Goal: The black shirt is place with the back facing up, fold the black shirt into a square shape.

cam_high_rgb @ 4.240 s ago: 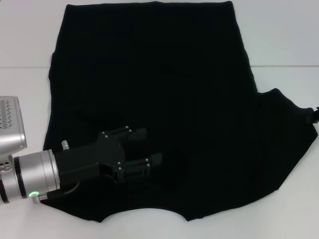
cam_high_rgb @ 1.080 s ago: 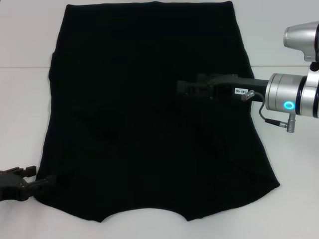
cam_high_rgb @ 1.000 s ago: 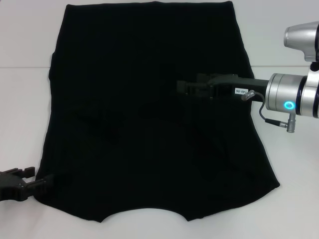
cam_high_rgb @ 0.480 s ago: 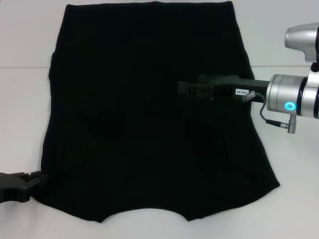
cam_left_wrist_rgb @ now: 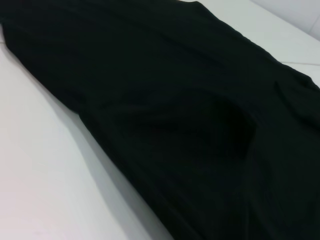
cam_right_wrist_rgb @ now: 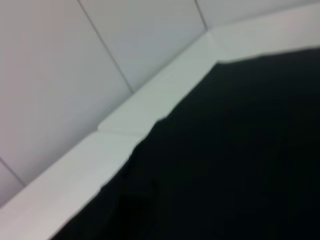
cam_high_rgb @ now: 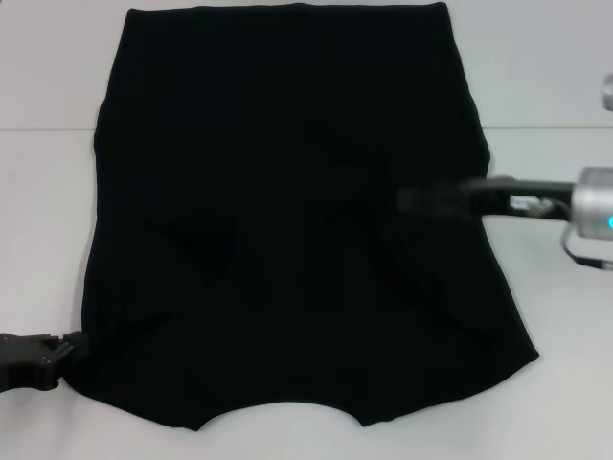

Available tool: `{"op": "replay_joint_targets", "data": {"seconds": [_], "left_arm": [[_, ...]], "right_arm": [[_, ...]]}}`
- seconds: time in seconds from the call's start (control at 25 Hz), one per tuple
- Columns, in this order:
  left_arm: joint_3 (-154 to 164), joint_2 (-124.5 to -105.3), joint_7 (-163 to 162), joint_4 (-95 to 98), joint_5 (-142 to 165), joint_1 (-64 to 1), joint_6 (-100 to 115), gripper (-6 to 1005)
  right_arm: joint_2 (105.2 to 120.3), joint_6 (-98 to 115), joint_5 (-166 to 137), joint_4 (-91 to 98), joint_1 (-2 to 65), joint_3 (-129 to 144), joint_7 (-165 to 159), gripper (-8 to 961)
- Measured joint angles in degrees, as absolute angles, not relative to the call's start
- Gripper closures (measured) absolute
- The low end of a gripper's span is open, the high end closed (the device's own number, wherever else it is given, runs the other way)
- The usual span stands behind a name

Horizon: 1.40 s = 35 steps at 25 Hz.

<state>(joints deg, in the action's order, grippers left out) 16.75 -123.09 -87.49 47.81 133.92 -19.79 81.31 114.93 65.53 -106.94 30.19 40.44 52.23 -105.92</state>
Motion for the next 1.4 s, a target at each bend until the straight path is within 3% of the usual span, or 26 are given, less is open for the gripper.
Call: {"op": "replay_joint_targets", "data": {"seconds": [0.32, 0.48, 0.64, 1.4], "left_arm": [[16.7, -123.2, -88.1, 47.7, 133.8, -19.6, 82.0, 964], [16.7, -123.22, -88.1, 47.4, 133.8, -19.3, 82.0, 965], [16.7, -123.22, -88.2, 47.3, 133.8, -19.3, 82.0, 965], [16.6, -123.13, -88.2, 47.4, 133.8, -19.3, 81.6, 964]], "right_arm": [[107.11, 78.2, -115.4, 30.2, 36.1, 51.9, -117.3, 56], [105.09, 82.0, -119.3, 29.9, 35.2, 51.8, -121.2, 55], [104.78, 83.7, -121.6, 29.7, 35.1, 51.6, -122.6, 55], [107.22, 83.7, -130.8, 29.4, 37.1, 51.5, -125.7, 57]]}}
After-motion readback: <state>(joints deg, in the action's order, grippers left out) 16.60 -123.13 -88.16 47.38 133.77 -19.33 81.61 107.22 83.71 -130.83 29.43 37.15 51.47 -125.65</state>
